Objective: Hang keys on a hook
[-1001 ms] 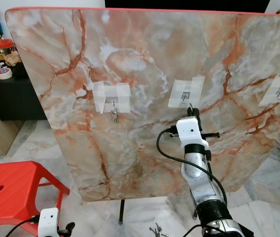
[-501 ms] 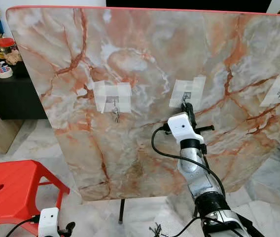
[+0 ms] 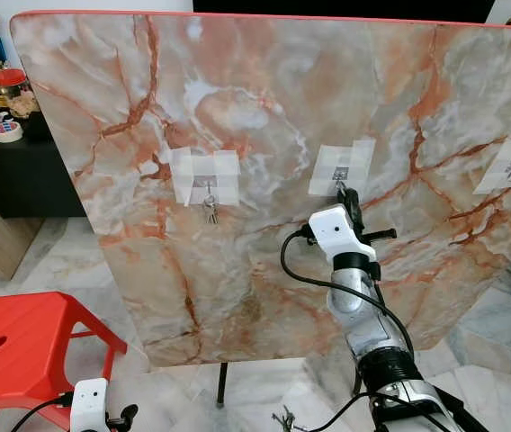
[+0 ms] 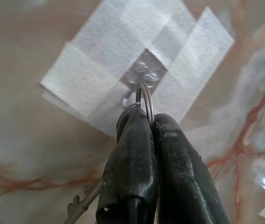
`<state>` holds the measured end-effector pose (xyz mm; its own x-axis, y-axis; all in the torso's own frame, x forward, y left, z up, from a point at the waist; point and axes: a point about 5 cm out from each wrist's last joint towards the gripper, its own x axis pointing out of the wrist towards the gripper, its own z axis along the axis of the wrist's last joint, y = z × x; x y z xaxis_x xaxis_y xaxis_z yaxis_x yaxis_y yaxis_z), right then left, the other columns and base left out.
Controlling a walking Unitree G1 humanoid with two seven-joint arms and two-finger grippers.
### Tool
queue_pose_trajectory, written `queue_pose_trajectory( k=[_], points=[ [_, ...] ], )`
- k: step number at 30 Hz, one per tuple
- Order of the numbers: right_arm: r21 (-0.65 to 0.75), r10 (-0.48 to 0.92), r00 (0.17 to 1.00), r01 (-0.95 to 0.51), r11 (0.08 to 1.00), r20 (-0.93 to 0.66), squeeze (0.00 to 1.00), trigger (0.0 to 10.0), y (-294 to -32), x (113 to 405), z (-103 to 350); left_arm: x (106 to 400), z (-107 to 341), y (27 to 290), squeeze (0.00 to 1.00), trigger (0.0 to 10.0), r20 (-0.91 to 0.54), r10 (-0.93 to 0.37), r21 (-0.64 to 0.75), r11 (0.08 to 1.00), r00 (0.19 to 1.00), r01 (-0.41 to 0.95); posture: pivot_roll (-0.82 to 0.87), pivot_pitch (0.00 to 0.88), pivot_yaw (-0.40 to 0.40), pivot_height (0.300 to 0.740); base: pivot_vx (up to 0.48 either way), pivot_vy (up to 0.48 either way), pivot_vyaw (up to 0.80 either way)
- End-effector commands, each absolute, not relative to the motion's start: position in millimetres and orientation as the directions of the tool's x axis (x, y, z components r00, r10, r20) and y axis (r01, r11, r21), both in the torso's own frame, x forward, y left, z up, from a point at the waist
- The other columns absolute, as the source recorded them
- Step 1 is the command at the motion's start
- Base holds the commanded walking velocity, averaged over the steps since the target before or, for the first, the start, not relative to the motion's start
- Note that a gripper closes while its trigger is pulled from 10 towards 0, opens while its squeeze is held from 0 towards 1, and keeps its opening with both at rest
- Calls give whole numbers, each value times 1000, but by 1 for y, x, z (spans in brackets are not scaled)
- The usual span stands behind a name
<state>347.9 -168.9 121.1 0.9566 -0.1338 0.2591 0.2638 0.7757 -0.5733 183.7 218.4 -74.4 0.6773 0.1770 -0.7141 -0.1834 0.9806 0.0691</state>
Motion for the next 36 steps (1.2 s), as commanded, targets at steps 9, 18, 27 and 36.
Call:
queue_pose_trajectory(
  k=[9, 18, 27, 36],
  points=[
    [-604, -121, 959, 256, 755, 255, 0, 10000, -167, 349, 121, 182, -76, 216, 0, 10000, -720, 174, 64, 980, 671, -186, -19, 0, -69, 740, 0, 0, 0],
    [-613, -122, 962, 251, 750, 244, 0, 10000, -169, 349, 119, 182, -76, 215, 0, 10000, -721, 173, 62, 981, 671, -186, -19, 0, -71, 740, 0, 0, 0],
    [-604, -84, 966, 220, 766, 245, 1000, 10000, -164, 349, 119, 182, -76, 215, 0, 10000, -724, 171, 57, 980, 668, -189, -21, 0, -69, 740, 0, 0, 0],
    [-577, 69, 977, 63, 814, 204, 725, 10000, -145, 342, 111, 182, -76, 214, 0, 10000, -724, 163, 49, 981, 670, -186, -23, 0, -68, 740, 0, 0, 0]
  ],
)
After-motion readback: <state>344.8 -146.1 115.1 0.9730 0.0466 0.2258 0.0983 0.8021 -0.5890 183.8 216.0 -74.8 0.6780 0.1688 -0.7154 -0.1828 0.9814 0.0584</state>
